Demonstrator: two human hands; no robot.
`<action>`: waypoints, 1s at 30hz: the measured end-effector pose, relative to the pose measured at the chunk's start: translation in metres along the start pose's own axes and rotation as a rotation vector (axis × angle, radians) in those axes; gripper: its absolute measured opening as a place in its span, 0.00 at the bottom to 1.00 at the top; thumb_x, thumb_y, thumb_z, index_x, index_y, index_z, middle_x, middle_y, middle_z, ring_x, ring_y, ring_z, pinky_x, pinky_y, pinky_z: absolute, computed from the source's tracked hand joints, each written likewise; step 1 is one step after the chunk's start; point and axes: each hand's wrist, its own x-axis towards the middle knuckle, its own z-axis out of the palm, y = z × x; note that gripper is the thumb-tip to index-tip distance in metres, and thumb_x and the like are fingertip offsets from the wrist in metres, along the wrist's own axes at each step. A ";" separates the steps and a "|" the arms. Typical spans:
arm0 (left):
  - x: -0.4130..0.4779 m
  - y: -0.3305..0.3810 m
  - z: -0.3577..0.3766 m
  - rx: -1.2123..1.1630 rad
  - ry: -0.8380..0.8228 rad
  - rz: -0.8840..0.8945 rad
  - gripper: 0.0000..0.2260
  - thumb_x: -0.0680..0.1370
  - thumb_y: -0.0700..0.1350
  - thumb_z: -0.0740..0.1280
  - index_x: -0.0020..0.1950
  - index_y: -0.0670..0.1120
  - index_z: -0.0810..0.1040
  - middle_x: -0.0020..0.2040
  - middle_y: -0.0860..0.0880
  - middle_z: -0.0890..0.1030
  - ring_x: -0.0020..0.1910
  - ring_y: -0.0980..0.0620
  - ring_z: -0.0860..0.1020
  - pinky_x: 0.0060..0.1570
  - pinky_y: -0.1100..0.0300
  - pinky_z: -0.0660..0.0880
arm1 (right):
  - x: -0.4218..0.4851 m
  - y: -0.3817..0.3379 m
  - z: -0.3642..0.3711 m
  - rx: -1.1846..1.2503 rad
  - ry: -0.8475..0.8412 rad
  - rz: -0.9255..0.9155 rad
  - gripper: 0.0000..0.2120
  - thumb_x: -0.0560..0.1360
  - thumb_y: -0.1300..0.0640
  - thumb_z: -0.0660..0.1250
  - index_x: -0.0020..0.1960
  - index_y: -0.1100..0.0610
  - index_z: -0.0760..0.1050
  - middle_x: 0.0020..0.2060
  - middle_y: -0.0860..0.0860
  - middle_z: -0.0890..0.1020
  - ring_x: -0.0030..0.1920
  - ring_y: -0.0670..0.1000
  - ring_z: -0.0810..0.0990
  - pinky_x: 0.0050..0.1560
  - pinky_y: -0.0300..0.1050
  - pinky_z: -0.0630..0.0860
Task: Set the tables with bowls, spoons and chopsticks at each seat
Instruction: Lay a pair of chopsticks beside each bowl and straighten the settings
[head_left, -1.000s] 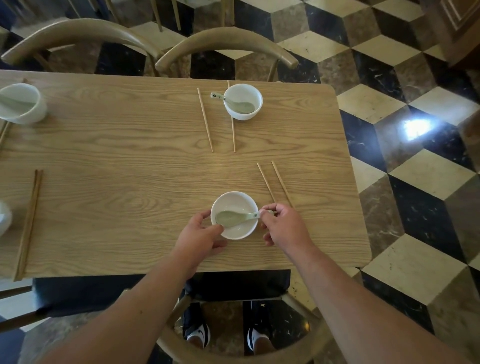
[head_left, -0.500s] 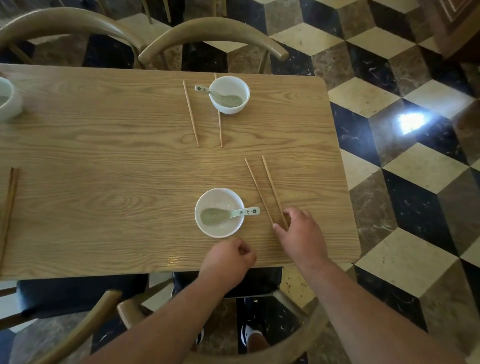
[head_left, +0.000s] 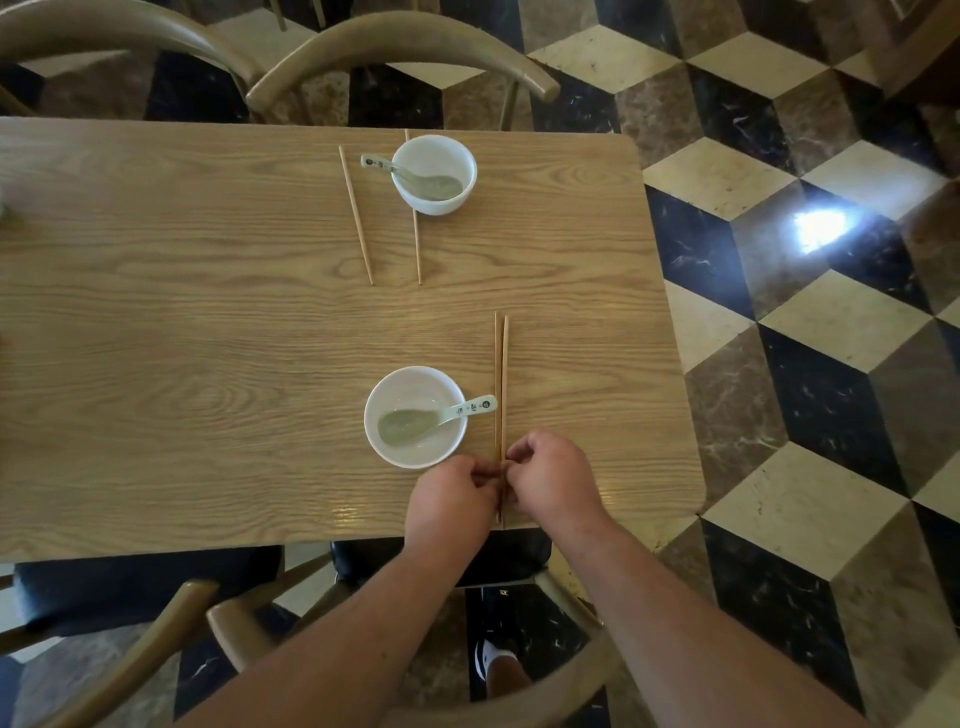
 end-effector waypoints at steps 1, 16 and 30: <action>0.001 0.001 -0.001 0.007 0.000 -0.003 0.07 0.79 0.46 0.72 0.52 0.57 0.88 0.39 0.59 0.87 0.40 0.62 0.84 0.43 0.61 0.81 | 0.002 0.001 0.000 0.010 -0.009 0.014 0.07 0.74 0.56 0.75 0.42 0.47 0.79 0.39 0.50 0.87 0.40 0.55 0.88 0.47 0.57 0.87; 0.005 0.001 -0.002 0.064 -0.012 -0.018 0.05 0.79 0.46 0.73 0.48 0.56 0.87 0.42 0.58 0.86 0.43 0.58 0.83 0.40 0.61 0.78 | 0.004 -0.008 -0.013 0.179 -0.117 0.107 0.07 0.81 0.63 0.71 0.44 0.57 0.81 0.39 0.59 0.88 0.32 0.53 0.85 0.36 0.50 0.86; 0.007 0.000 -0.001 0.064 -0.005 -0.029 0.03 0.79 0.47 0.74 0.50 0.56 0.86 0.43 0.57 0.86 0.44 0.56 0.84 0.49 0.53 0.84 | 0.004 -0.015 -0.017 0.129 -0.129 0.126 0.09 0.81 0.63 0.71 0.42 0.56 0.80 0.34 0.55 0.85 0.34 0.54 0.86 0.37 0.52 0.87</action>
